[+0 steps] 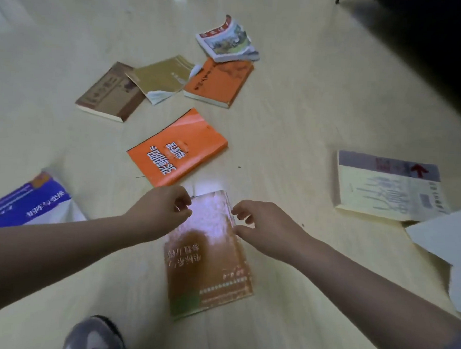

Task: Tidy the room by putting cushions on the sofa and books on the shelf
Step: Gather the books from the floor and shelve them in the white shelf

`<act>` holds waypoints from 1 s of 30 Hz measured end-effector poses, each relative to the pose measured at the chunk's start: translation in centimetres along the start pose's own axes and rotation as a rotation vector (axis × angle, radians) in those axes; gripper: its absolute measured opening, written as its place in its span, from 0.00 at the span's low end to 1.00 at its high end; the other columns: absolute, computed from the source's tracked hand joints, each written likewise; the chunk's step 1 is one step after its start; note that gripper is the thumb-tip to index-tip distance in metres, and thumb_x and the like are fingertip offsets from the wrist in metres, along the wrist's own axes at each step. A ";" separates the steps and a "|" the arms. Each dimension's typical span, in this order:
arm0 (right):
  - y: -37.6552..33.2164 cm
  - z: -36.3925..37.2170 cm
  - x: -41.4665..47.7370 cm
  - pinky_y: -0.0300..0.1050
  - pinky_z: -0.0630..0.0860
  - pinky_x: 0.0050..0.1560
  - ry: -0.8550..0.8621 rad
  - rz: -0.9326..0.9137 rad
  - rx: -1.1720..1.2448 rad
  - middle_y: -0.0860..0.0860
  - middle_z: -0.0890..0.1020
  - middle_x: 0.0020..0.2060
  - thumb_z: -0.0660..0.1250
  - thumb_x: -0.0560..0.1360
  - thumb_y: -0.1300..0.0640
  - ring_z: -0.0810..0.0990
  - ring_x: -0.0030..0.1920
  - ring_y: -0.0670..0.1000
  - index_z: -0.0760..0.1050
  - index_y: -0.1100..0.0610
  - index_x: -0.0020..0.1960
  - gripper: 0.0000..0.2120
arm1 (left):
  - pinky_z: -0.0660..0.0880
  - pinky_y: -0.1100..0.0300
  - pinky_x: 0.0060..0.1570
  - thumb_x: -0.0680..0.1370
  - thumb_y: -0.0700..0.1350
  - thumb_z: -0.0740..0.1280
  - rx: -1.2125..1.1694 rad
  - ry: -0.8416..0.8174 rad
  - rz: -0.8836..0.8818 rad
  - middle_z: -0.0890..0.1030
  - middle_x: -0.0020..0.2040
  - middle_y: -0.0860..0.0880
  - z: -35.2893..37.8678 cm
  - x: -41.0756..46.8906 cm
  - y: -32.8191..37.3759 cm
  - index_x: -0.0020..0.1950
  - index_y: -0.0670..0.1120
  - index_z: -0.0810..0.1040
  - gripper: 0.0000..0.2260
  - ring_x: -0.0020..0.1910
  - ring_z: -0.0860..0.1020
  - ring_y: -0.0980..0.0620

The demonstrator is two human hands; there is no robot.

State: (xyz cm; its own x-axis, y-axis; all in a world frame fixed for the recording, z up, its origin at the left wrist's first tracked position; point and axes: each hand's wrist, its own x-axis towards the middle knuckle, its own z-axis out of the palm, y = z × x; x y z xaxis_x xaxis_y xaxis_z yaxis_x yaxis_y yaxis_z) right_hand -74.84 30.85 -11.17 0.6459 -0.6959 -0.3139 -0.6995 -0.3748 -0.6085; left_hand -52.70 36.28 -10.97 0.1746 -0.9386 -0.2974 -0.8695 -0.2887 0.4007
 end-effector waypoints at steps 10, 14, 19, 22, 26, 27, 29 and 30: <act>-3.9 -1.1 7.4 0.45 0.74 0.57 -0.004 -0.068 -0.107 0.49 0.79 0.58 0.65 0.77 0.52 0.76 0.57 0.48 0.73 0.52 0.65 0.17 | 0.71 0.60 0.41 0.75 0.44 0.67 -0.044 0.084 -0.022 0.78 0.44 0.52 -1.9 5.2 -5.1 0.50 0.46 0.79 0.05 0.45 0.77 0.51; -6.0 0.0 10.3 0.43 0.72 0.56 -0.011 -0.070 -0.163 0.48 0.78 0.59 0.65 0.77 0.52 0.76 0.58 0.49 0.72 0.52 0.65 0.17 | 0.70 0.60 0.41 0.75 0.43 0.68 -0.079 0.129 -0.053 0.81 0.46 0.49 -3.4 6.6 -8.4 0.51 0.45 0.79 0.06 0.45 0.77 0.51; -7.7 -0.3 13.7 0.42 0.71 0.54 0.017 -0.062 -0.184 0.50 0.78 0.60 0.65 0.77 0.53 0.76 0.59 0.51 0.73 0.54 0.65 0.17 | 0.69 0.60 0.43 0.75 0.42 0.68 -0.098 0.181 -0.062 0.82 0.48 0.46 -5.1 9.9 -11.2 0.52 0.43 0.80 0.08 0.46 0.79 0.47; -8.5 -1.3 16.7 0.44 0.72 0.57 0.065 -0.014 -0.183 0.51 0.78 0.61 0.65 0.77 0.54 0.76 0.59 0.51 0.72 0.53 0.66 0.18 | 0.69 0.60 0.43 0.75 0.43 0.67 -0.124 0.213 -0.042 0.82 0.48 0.45 -6.8 13.4 -12.5 0.52 0.43 0.80 0.08 0.47 0.78 0.47; -9.3 -2.9 19.8 0.44 0.72 0.58 0.091 0.040 -0.218 0.51 0.77 0.62 0.66 0.77 0.53 0.76 0.60 0.51 0.72 0.53 0.66 0.18 | 0.71 0.58 0.45 0.75 0.43 0.66 -0.154 0.245 -0.030 0.82 0.49 0.46 -8.1 17.7 -13.5 0.54 0.43 0.78 0.09 0.48 0.78 0.48; -9.7 -3.3 20.4 0.44 0.72 0.58 0.093 0.060 -0.225 0.51 0.77 0.62 0.66 0.77 0.53 0.75 0.60 0.51 0.72 0.53 0.66 0.18 | 0.72 0.57 0.46 0.76 0.44 0.66 -0.179 0.258 -0.029 0.82 0.50 0.46 -8.4 18.6 -13.9 0.55 0.43 0.78 0.09 0.48 0.78 0.48; -10.3 -4.4 21.1 0.45 0.72 0.59 0.095 0.095 -0.234 0.51 0.77 0.62 0.66 0.77 0.53 0.75 0.60 0.51 0.73 0.53 0.66 0.18 | 0.72 0.57 0.48 0.76 0.44 0.66 -0.223 0.274 -0.024 0.82 0.50 0.47 -8.8 19.6 -14.4 0.55 0.43 0.78 0.10 0.49 0.78 0.48; -10.8 -5.1 21.2 0.45 0.72 0.59 0.084 0.112 -0.244 0.51 0.77 0.62 0.66 0.77 0.53 0.75 0.60 0.51 0.73 0.53 0.65 0.18 | 0.71 0.58 0.48 0.76 0.44 0.66 -0.239 0.262 -0.021 0.81 0.50 0.47 -9.3 19.7 -14.7 0.55 0.43 0.78 0.10 0.49 0.78 0.48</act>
State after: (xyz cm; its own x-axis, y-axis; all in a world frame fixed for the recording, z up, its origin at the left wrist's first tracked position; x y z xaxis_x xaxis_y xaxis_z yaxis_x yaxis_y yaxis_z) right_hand -55.15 16.99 -7.57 0.5396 -0.7861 -0.3014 -0.8247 -0.4216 -0.3770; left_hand -32.21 20.28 -14.64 0.3312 -0.9395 -0.0874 -0.7370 -0.3154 0.5978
